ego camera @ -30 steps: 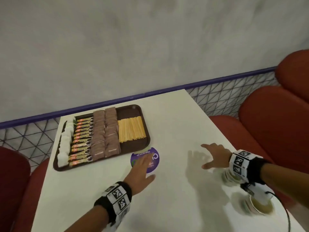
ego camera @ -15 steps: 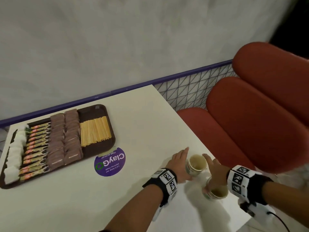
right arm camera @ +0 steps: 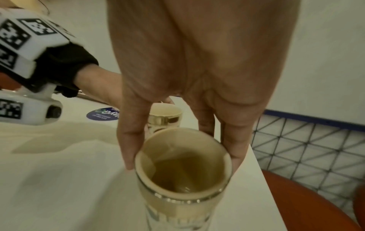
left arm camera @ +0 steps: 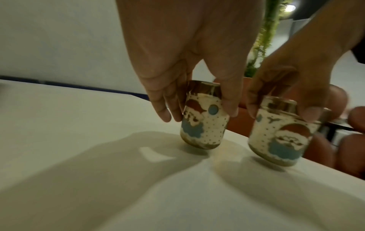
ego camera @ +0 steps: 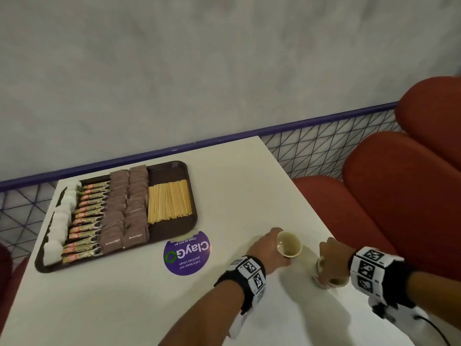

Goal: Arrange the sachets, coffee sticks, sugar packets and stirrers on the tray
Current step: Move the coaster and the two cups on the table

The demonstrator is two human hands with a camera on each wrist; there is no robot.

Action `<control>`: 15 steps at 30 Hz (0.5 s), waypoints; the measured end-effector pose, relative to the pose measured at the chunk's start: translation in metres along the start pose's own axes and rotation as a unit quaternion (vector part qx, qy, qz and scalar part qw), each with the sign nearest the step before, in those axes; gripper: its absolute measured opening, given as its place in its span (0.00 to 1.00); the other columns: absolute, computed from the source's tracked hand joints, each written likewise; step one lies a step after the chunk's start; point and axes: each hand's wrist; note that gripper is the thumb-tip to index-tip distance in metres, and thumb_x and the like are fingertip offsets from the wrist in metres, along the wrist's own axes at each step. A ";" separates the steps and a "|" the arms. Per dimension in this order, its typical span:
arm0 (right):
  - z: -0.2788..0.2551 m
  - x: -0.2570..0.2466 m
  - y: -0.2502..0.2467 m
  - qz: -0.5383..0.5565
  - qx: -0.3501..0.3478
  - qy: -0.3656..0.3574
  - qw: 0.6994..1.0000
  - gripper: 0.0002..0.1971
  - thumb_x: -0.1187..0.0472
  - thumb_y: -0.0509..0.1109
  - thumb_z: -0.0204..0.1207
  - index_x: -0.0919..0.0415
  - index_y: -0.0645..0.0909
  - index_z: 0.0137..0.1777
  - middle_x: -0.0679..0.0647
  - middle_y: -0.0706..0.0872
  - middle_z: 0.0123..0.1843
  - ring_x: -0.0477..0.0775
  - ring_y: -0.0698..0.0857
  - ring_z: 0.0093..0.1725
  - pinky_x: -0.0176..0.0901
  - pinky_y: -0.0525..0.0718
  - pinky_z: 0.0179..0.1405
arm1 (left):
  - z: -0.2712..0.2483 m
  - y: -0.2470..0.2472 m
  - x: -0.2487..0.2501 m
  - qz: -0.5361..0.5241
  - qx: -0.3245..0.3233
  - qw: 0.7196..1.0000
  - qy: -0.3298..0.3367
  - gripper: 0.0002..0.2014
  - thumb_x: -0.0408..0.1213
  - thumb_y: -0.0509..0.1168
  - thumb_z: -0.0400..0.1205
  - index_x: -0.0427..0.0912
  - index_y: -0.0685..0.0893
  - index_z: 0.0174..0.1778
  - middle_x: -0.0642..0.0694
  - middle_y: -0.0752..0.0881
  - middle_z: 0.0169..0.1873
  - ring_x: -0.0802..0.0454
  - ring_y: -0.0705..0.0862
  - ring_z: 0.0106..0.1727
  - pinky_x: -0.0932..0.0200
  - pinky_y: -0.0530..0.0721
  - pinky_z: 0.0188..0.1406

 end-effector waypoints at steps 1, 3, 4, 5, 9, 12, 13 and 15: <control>0.009 -0.005 -0.012 -0.007 0.005 -0.005 1.000 0.33 0.44 0.74 0.66 0.60 0.72 0.66 0.57 0.74 0.66 0.56 0.78 0.65 0.38 0.76 0.53 | 0.004 -0.017 -0.008 -0.011 0.029 0.999 -0.013 0.37 0.46 0.76 0.70 0.48 0.66 0.73 0.42 0.81 0.63 0.42 0.80 0.64 0.55 0.77 0.62; 0.027 -0.017 -0.037 -0.013 0.020 -0.019 1.000 0.31 0.44 0.75 0.64 0.61 0.76 0.63 0.57 0.76 0.63 0.56 0.80 0.62 0.40 0.78 0.52 | 0.010 -0.052 -0.024 -0.029 0.086 0.995 -0.034 0.37 0.46 0.76 0.70 0.47 0.66 0.72 0.43 0.81 0.63 0.43 0.80 0.64 0.58 0.76 0.60; 0.036 -0.024 -0.049 -0.012 0.027 -0.028 0.999 0.30 0.44 0.75 0.63 0.61 0.78 0.61 0.57 0.78 0.60 0.56 0.80 0.59 0.41 0.78 0.50 | 0.012 -0.069 -0.032 -0.032 0.112 0.992 -0.045 0.37 0.45 0.76 0.70 0.46 0.66 0.72 0.43 0.81 0.63 0.43 0.80 0.64 0.58 0.76 0.59; 0.045 -0.031 -0.063 -0.010 0.034 -0.037 0.999 0.28 0.44 0.75 0.62 0.62 0.79 0.58 0.57 0.79 0.55 0.56 0.80 0.55 0.42 0.78 0.46 | 0.013 -0.086 -0.039 -0.031 0.134 0.989 -0.055 0.36 0.45 0.76 0.70 0.46 0.67 0.71 0.43 0.82 0.63 0.43 0.80 0.63 0.58 0.76 0.59; 0.078 -0.067 -0.111 0.006 0.080 -0.062 0.995 0.23 0.45 0.75 0.63 0.60 0.79 0.51 0.55 0.73 0.44 0.55 0.75 0.44 0.39 0.73 0.40 | 0.018 -0.134 -0.068 -0.050 0.193 0.976 -0.082 0.33 0.42 0.76 0.71 0.44 0.68 0.68 0.42 0.83 0.60 0.44 0.82 0.60 0.56 0.79 0.57; 0.103 -0.094 -0.138 0.029 0.106 -0.082 0.991 0.23 0.46 0.75 0.65 0.60 0.78 0.53 0.56 0.75 0.47 0.56 0.76 0.46 0.40 0.72 0.42 | 0.025 -0.151 -0.086 -0.069 0.219 0.968 -0.099 0.32 0.40 0.76 0.70 0.42 0.70 0.67 0.42 0.83 0.59 0.43 0.82 0.59 0.54 0.81 0.57; 0.112 -0.103 -0.146 0.036 0.110 -0.091 0.989 0.23 0.46 0.75 0.65 0.60 0.77 0.54 0.57 0.77 0.50 0.58 0.78 0.49 0.40 0.73 0.43 | 0.027 -0.154 -0.091 -0.073 0.222 0.967 -0.103 0.31 0.40 0.77 0.70 0.42 0.70 0.67 0.42 0.83 0.59 0.43 0.82 0.58 0.53 0.81 0.58; 0.128 -0.121 -0.161 0.052 0.124 -0.104 0.985 0.27 0.47 0.76 0.66 0.63 0.77 0.60 0.59 0.79 0.58 0.59 0.81 0.57 0.40 0.75 0.45 | 0.032 -0.156 -0.101 -0.077 0.226 0.964 -0.113 0.32 0.40 0.76 0.70 0.44 0.70 0.67 0.43 0.83 0.59 0.44 0.82 0.59 0.53 0.81 0.58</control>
Point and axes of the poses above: each hand's wrist, its own z-axis towards the middle knuckle, its own y-axis out of the palm, x = y × z
